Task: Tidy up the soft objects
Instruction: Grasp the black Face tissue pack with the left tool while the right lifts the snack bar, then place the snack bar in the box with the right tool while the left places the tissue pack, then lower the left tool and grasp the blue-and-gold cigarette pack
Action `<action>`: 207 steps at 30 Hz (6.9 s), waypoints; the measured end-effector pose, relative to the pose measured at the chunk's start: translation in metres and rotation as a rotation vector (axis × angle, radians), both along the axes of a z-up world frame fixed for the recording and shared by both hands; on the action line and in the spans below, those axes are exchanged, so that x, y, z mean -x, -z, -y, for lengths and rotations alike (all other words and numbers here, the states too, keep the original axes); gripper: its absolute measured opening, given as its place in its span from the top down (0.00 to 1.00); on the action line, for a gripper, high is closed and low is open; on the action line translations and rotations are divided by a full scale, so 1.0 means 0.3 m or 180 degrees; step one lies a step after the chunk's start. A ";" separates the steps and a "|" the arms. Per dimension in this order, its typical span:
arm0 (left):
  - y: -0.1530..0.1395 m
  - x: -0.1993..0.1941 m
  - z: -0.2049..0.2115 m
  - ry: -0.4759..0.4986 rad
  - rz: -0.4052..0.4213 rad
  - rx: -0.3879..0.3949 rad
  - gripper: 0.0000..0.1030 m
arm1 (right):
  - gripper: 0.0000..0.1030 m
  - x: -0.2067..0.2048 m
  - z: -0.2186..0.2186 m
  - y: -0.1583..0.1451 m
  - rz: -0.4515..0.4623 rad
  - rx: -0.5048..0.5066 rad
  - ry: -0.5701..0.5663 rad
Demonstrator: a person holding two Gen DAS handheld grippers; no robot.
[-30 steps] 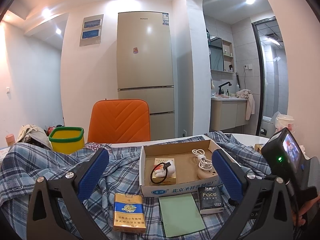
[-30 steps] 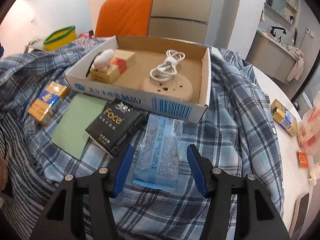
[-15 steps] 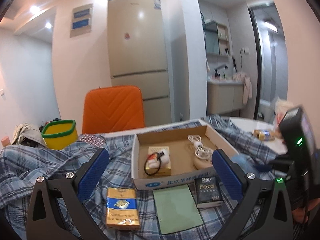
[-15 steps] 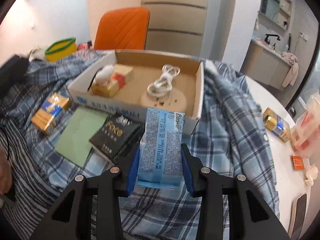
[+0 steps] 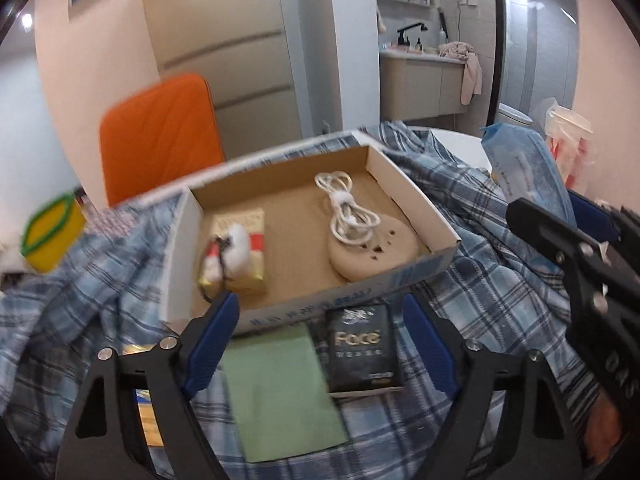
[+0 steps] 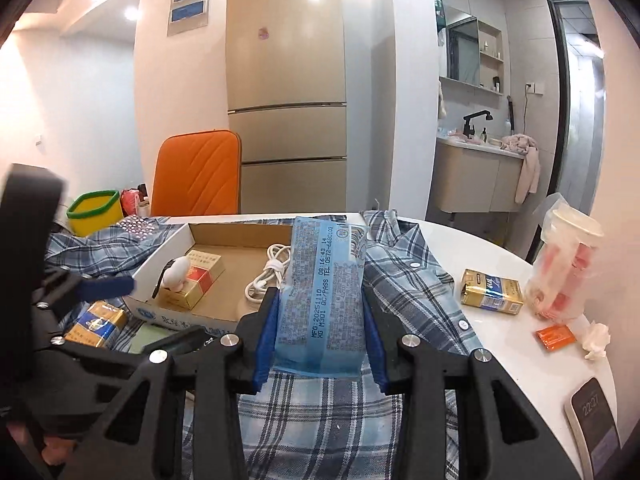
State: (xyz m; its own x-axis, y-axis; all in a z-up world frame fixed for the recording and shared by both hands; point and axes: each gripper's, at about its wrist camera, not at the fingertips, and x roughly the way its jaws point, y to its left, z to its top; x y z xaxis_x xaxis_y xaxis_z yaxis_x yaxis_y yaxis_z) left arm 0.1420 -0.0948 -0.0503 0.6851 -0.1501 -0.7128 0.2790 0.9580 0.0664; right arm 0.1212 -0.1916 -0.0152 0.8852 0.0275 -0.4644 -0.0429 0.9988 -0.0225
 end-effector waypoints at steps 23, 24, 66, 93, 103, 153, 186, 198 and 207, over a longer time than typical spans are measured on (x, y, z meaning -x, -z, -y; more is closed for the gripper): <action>0.141 -0.010 0.103 0.0280 -0.0621 -0.0216 0.55 | 0.60 -0.017 0.014 0.022 -0.0148 -0.0051 0.0008; 0.138 -0.007 0.098 0.0273 -0.0615 -0.0182 0.55 | 0.60 -0.017 0.016 0.022 -0.0145 -0.0051 0.0007; -0.176 0.324 -0.097 -0.0354 0.2161 0.0531 0.56 | 0.60 0.091 -0.042 -0.105 0.0747 -0.0094 -0.0258; -0.142 0.091 -0.162 -0.0529 0.1754 0.0621 0.56 | 0.60 -0.243 -0.129 0.019 0.0055 -0.0015 -0.0241; -0.133 0.082 -0.162 -0.0545 0.1728 0.0594 0.56 | 0.46 -0.320 -0.095 0.105 -0.0409 -0.0115 -0.0198; -0.191 0.101 -0.195 -0.0349 0.1374 0.0370 0.11 | 0.32 -0.067 -0.005 -0.063 0.0821 -0.0318 0.0230; -0.117 0.316 -0.451 -0.0510 0.1521 0.0263 0.01 | 0.00 0.139 -0.299 -0.161 0.1019 -0.0355 -0.0185; -0.030 0.189 -0.502 -0.0740 0.0648 0.0262 0.01 | 0.00 0.029 -0.369 -0.030 0.0379 -0.0181 -0.0036; 0.047 0.146 -0.443 -0.0489 0.0188 -0.0017 0.15 | 0.00 -0.056 -0.309 0.044 -0.0117 -0.0405 0.0026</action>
